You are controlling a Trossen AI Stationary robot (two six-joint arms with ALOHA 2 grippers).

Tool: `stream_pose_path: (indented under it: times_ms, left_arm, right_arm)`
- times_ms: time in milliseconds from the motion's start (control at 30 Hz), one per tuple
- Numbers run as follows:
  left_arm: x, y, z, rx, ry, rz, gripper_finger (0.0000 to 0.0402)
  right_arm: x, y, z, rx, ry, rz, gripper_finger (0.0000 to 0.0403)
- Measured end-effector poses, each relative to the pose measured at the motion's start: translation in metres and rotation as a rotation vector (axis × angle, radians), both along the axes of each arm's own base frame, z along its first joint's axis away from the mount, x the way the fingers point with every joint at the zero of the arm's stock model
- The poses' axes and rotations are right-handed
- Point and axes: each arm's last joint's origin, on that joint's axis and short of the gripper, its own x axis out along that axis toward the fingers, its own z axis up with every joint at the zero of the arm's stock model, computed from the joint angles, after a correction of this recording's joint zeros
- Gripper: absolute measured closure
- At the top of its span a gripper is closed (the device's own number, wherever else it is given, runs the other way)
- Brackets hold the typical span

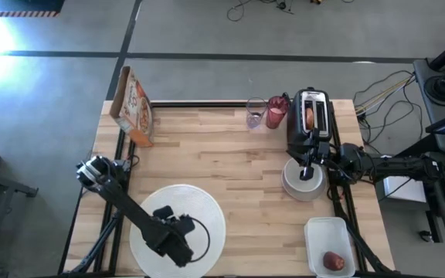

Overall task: Arrange a breakfast setting
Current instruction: Move the white table mat to the center of the table

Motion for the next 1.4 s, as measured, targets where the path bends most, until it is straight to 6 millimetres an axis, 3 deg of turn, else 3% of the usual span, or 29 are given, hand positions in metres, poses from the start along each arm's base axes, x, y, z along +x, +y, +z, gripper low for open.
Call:
stream_pose_path:
  times_ms: [267,667,1033,1400]
  left_arm:
    - [-0.008,-0.015,-0.006,-0.053,0.017,0.018,0.0244]
    - [-0.016,-0.014,-0.025,-0.098,0.052,0.04,0.0244]
    - [-0.012,-0.002,-0.04,-0.118,0.042,0.026,0.0244]
    - [0.013,0.031,-0.041,-0.073,0.041,-0.08,0.0244]
  right_arm:
    - [0.0,0.0,0.0,0.0,0.0,0.0,0.0284]
    - [0.0,0.0,-0.001,0.001,0.007,0.0,0.0284]
    - [0.0,0.0,-0.001,0.001,0.011,0.0,0.0284]
    - [0.0,0.0,-0.001,0.001,0.014,0.0,0.0284]
